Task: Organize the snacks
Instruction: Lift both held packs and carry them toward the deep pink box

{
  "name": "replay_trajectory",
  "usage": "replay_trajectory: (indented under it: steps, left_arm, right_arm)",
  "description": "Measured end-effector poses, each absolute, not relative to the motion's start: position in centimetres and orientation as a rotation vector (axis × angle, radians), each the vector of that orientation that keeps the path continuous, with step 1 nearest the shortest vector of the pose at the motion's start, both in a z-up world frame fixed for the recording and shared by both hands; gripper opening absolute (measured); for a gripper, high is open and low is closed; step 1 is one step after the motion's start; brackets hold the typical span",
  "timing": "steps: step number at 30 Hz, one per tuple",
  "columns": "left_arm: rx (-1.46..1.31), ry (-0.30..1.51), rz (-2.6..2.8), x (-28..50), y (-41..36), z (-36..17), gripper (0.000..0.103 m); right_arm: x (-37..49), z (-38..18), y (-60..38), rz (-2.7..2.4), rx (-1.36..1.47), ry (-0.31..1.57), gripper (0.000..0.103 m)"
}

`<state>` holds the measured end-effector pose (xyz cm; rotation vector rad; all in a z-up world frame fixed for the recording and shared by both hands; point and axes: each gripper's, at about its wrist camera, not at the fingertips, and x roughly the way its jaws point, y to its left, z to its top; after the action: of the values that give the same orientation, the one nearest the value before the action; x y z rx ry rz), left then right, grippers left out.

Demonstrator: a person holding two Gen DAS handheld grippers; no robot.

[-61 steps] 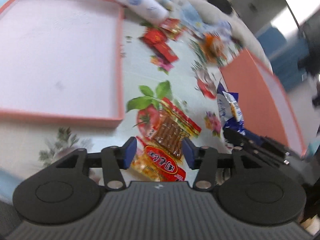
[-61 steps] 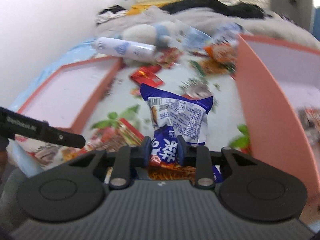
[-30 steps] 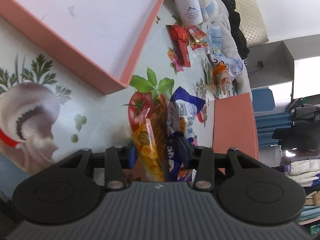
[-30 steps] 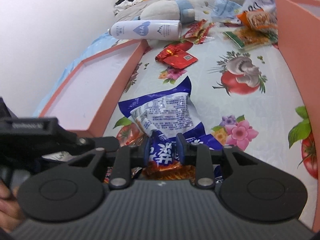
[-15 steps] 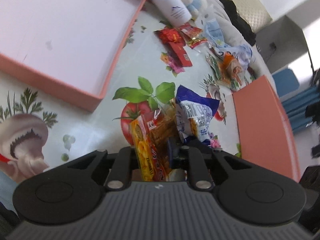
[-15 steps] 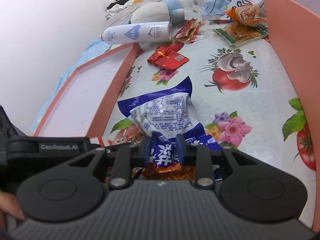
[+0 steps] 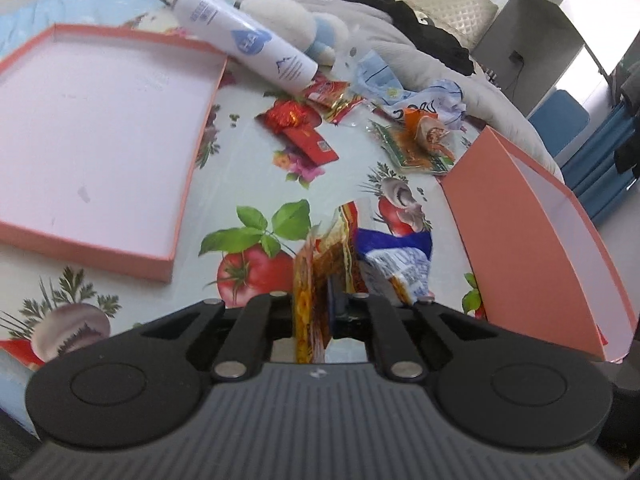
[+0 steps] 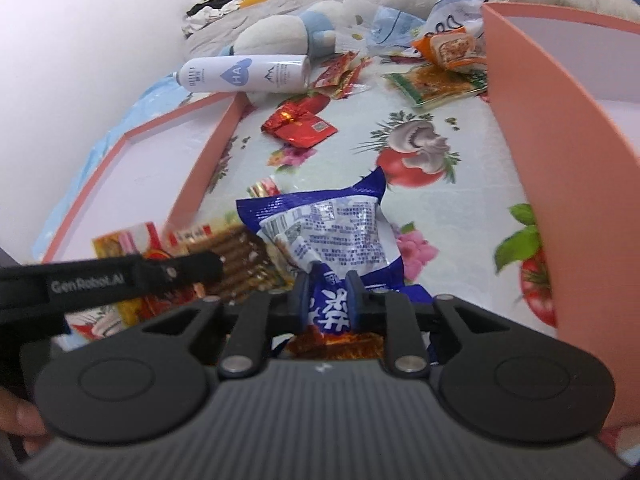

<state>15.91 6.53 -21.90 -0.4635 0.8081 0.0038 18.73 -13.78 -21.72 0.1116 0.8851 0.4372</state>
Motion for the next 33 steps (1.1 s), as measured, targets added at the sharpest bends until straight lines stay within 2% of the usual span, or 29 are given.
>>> replay_trajectory:
  steps: [16, 33]
  left_arm:
    - [-0.436, 0.761, 0.037, 13.0, 6.0, -17.1, 0.006]
    - [-0.385, 0.569, -0.072, 12.4, 2.8, -5.2, 0.006]
  right_arm:
    - [16.1, -16.1, -15.7, 0.368, 0.138, 0.816, 0.02]
    - [13.3, -5.6, -18.9, 0.293, 0.169, 0.606, 0.02]
